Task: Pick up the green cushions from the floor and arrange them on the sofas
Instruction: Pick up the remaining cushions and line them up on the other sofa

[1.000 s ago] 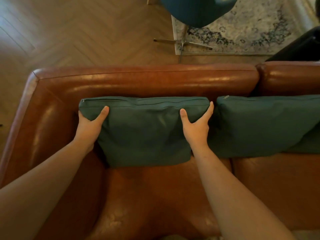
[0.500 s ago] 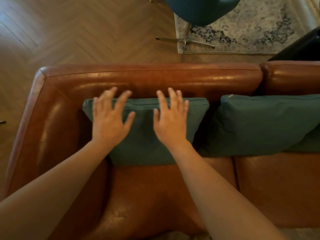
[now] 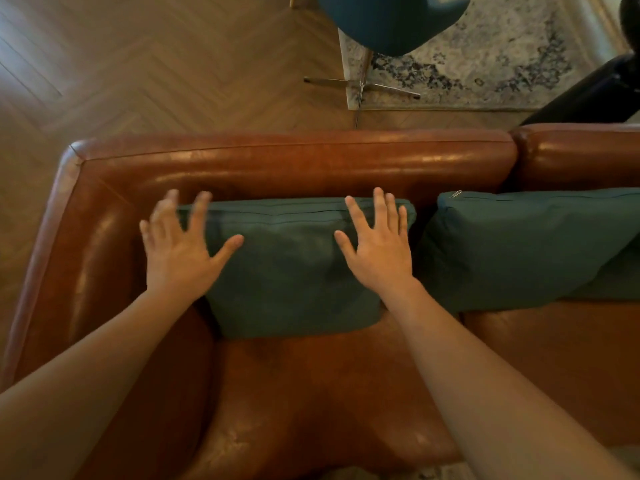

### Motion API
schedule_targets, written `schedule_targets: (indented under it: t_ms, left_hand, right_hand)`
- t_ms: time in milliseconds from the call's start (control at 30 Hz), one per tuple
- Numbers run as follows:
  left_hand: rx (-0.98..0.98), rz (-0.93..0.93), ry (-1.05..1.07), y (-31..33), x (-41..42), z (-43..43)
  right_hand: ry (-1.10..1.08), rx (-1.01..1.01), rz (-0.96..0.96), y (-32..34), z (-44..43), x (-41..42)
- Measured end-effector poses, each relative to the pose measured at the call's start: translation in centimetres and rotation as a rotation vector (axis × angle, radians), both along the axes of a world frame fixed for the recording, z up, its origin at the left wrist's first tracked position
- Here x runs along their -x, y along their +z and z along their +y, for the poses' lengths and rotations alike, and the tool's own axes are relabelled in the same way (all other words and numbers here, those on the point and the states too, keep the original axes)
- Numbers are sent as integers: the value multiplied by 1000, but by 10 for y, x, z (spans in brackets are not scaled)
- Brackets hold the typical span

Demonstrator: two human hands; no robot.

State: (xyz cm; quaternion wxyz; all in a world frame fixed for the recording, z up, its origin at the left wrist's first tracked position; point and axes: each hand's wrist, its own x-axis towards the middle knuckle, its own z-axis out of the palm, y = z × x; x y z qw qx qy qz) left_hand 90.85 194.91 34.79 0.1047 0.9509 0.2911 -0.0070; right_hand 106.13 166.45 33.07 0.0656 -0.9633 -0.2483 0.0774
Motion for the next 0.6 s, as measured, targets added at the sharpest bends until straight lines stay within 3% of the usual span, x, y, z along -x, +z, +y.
schedule_targets:
  t_ms: [67,133,200,267,367,600]
  left_hand:
    - [233,-229,302,6,8,-13]
    - [593,-287,608,0,22,-21]
    - [965,-348,819,-9,28,-25]
    - [1189,-396,873,-15,22,-31]
    - [1263,-480,877,-20,6,-37]
    - [1239,-551,863,-21,14,-50]
  right_hand:
    - [-112,-155,-66,1,-8,17]
    - [-369,-413,-24,-4,-14,42]
    - [-732,-677,252,-8,-18,60]
    - [-1016,-866,602,-14,-14,66]
    - [-1099,-1029,868,-30,1,64]
    - [-1065,-1119,819,-40,-1,72]
